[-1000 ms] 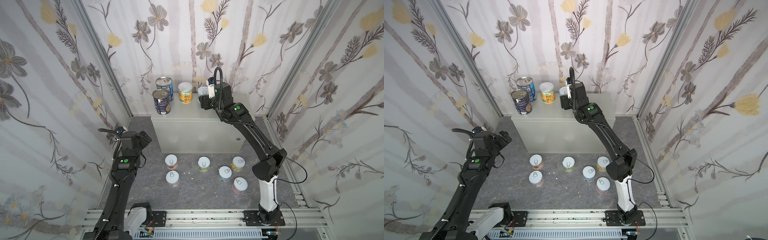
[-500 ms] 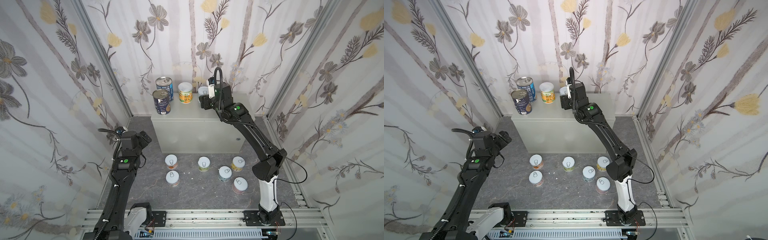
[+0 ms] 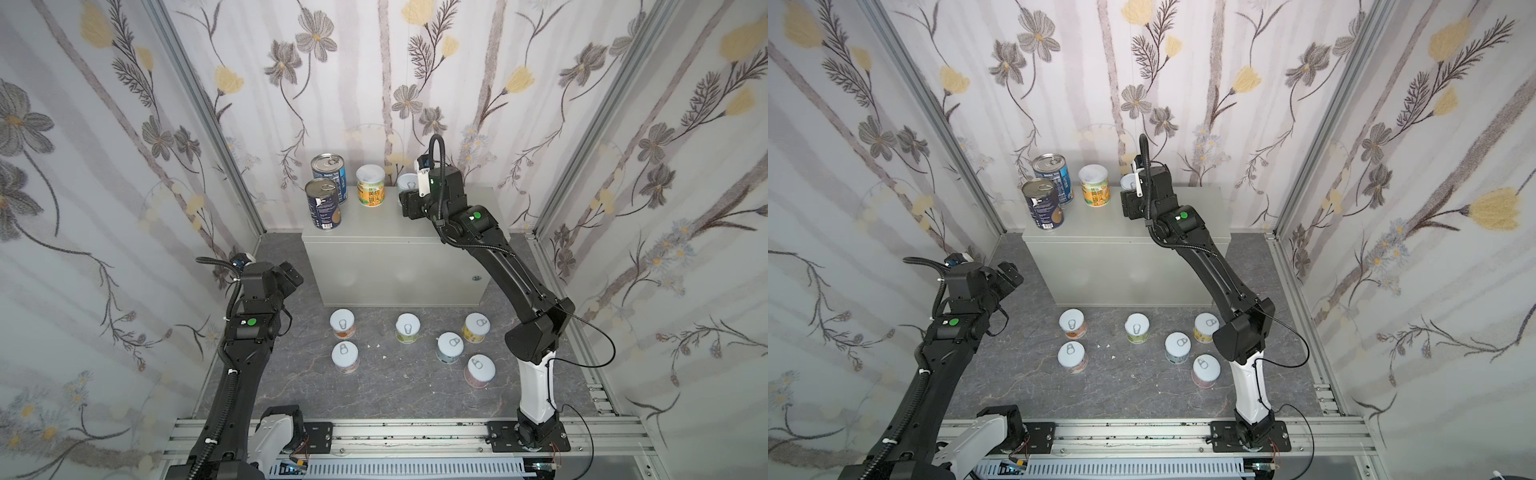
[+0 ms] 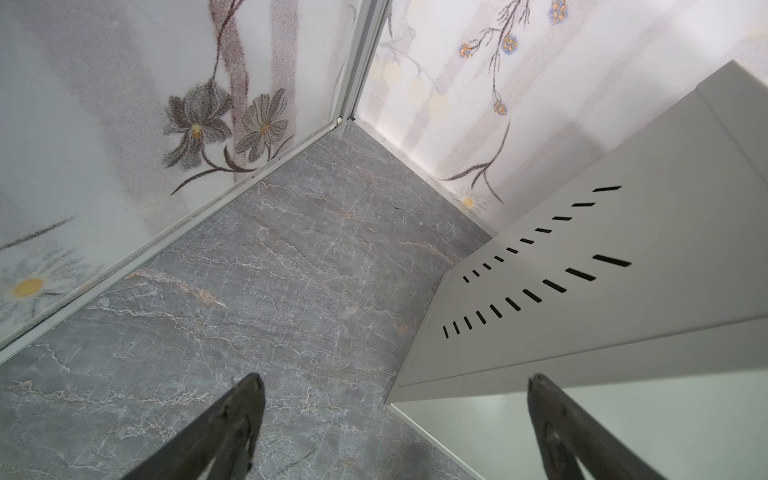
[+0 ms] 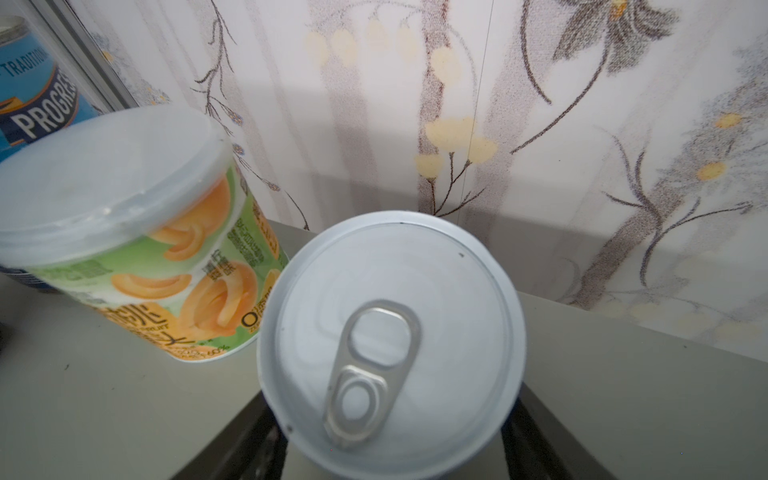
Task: Place and organize the canned foods onto the counter
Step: 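Lower the held can onto the cabinet top next to the peach can, then open the right gripper and withdraw it from the placed can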
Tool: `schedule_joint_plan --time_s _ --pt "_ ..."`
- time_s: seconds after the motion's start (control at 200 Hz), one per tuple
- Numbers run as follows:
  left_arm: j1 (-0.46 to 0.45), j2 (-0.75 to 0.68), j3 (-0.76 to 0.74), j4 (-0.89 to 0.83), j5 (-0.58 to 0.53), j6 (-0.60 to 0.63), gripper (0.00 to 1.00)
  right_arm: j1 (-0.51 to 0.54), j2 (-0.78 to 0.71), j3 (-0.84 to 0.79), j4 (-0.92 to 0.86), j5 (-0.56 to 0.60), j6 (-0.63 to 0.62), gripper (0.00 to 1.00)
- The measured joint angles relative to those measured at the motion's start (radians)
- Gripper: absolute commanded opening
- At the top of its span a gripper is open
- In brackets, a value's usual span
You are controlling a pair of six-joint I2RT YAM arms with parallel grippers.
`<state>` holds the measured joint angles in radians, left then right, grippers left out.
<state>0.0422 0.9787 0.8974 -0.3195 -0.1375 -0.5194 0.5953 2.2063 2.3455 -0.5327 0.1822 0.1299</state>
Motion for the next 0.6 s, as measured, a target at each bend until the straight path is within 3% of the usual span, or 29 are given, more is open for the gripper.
schedule_joint_plan --time_s 0.6 --pt "0.0 0.0 0.0 0.0 0.001 0.0 1.0 -0.001 0.014 0.0 0.034 -0.027 0.0 0.74"
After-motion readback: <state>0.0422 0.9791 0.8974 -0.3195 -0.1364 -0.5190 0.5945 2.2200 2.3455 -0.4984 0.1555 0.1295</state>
